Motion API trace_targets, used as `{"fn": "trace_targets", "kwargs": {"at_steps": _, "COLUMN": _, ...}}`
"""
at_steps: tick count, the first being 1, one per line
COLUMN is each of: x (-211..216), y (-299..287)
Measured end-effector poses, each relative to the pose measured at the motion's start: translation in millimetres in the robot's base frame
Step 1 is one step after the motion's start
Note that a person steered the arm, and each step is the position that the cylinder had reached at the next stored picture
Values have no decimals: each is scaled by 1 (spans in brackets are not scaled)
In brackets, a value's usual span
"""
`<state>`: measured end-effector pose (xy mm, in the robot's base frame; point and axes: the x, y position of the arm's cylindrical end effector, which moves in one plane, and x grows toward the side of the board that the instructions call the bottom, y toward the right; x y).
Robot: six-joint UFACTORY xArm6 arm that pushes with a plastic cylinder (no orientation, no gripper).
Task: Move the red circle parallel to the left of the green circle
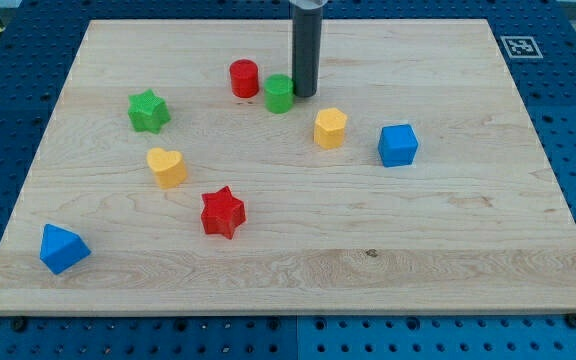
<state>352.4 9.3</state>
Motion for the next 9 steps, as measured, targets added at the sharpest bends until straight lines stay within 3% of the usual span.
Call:
{"fn": "trace_targets", "kwargs": {"at_steps": 2, "x": 85, "y": -6}}
{"fn": "trace_targets", "kwargs": {"at_steps": 4, "x": 91, "y": -28}}
{"fn": "trace_targets", "kwargs": {"at_steps": 7, "x": 13, "y": -37}}
{"fn": "trace_targets", "kwargs": {"at_steps": 9, "x": -7, "y": -36}}
